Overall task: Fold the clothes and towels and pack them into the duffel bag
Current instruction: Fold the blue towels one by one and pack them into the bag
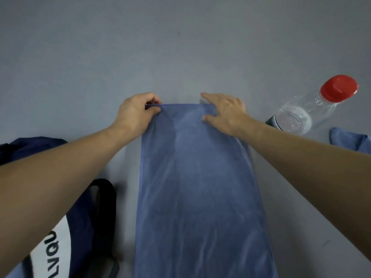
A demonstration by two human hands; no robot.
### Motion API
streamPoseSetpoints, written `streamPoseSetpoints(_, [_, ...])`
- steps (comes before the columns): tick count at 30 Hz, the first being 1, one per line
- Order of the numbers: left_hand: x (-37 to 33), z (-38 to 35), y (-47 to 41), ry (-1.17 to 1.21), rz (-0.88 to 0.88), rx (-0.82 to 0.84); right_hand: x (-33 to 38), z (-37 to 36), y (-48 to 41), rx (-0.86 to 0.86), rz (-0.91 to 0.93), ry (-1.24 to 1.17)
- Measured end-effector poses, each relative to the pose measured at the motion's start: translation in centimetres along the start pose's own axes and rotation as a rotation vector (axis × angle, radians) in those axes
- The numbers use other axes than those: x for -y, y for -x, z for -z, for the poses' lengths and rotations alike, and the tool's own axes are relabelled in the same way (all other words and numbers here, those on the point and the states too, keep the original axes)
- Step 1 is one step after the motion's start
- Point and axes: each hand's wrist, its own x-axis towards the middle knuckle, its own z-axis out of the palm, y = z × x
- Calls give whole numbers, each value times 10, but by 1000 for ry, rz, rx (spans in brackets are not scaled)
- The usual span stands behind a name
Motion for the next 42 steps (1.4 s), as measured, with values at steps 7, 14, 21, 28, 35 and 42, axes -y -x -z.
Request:
streamPoseSetpoints(7, [-11, 21, 29, 75, -112, 24, 58, 13, -3, -10, 273, 33])
streamPoseSetpoints(14, [1, 58, 55, -37, -23, -162, 25, 60, 57, -314, 190, 455])
streamPoseSetpoints(21, [-9, 80, 149, 13, -78, -254, 38, 74, 176, -402, 219, 375])
streamPoseSetpoints(28, [-14, 66, 328, 100, -115, -174, 15, 25, 348, -285, 221, 335])
streamPoseSetpoints(35, [28, 1, 459, -115, -177, 8, -19, -53, 464, -138, 366, 217])
streamPoseSetpoints(42, [67, -25, 510, -271, -374, 162, -28, -101, 502, 54, 451, 248])
